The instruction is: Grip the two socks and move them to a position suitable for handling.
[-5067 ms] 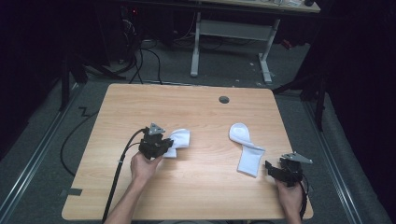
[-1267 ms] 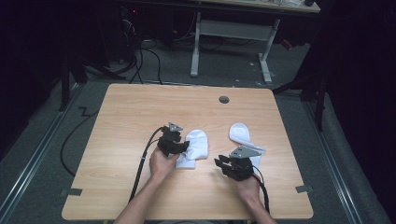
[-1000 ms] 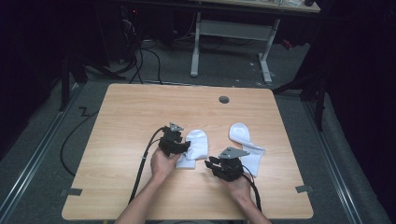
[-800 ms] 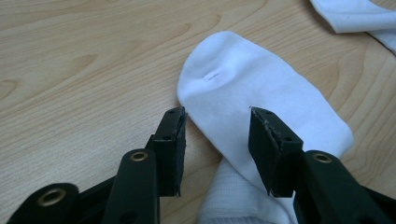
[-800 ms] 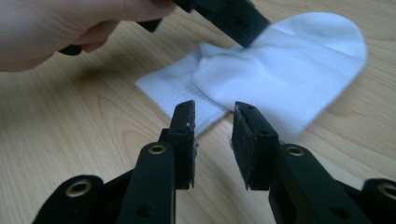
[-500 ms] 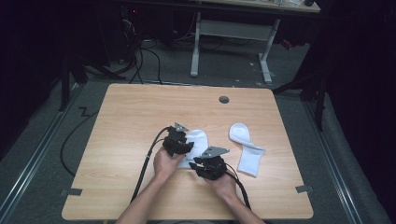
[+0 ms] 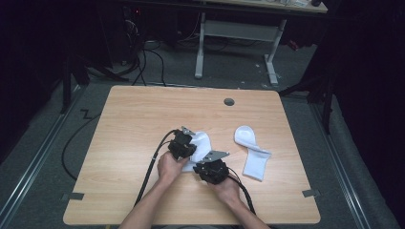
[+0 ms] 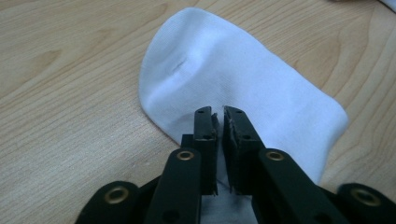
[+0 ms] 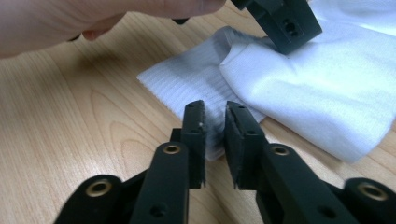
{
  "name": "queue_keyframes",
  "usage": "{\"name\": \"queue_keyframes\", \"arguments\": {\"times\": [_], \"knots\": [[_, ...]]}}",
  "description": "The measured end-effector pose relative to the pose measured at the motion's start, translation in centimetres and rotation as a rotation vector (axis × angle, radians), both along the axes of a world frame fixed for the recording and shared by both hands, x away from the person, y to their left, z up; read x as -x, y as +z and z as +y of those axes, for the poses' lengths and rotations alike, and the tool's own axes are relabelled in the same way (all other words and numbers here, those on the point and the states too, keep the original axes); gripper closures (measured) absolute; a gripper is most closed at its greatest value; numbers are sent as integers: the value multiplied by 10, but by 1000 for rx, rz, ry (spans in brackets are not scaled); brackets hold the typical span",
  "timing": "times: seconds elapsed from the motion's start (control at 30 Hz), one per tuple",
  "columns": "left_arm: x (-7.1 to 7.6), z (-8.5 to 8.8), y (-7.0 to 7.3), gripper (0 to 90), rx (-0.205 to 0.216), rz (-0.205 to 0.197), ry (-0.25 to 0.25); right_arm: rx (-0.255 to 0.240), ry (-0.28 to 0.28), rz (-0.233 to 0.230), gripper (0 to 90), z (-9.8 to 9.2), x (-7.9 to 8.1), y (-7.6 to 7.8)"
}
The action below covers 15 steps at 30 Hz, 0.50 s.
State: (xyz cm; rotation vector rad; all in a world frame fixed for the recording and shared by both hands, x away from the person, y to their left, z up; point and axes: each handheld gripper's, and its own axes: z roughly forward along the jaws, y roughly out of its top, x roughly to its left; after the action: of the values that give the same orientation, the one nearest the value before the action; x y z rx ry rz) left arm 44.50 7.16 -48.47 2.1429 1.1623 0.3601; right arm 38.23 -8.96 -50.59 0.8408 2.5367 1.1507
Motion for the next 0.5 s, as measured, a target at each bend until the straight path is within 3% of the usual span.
{"name": "queue_keyframes", "arguments": {"times": [0.27,0.5], "knots": [[2,1,6,896,-12,-37,-15,27,8,-35,858,-1,3,1],[4,10,22,898,31,-90,5,3,-7,-44,861,-8,8,6]]}}
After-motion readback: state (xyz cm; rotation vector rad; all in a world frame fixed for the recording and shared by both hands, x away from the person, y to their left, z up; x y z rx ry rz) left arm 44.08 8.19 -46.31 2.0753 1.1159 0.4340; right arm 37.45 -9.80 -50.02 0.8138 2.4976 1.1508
